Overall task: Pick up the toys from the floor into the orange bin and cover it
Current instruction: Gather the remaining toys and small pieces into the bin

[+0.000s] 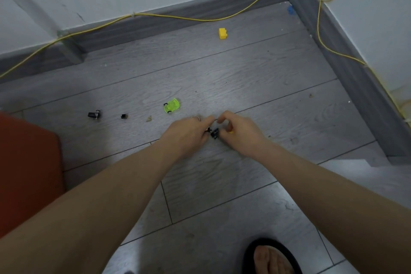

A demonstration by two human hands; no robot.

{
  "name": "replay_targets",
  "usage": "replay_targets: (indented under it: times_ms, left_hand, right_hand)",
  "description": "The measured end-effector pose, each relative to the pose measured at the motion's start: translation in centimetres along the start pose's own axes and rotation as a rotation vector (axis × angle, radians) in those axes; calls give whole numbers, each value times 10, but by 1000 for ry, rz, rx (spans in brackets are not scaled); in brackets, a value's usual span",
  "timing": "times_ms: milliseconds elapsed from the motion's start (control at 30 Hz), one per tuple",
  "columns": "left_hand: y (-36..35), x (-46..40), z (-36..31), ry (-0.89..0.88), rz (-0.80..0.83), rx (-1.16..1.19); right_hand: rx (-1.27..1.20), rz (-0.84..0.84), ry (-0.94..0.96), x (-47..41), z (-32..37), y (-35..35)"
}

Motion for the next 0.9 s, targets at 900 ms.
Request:
replay_targets:
  times_ms: [900]
  left_hand:
    - [325,217,114,418,-569,72]
  right_hand:
    - [-556,-2,315,-5,343,115]
Point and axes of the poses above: each hand's wrist, its own x-axis away from the middle knuckle, its own y-axis out of the back of the hand, z = x × y, the point moved 8 cm from there along -x, towards the middle knuckle, and after that the axes turned 13 degrees about x, right-handed, at the moved point
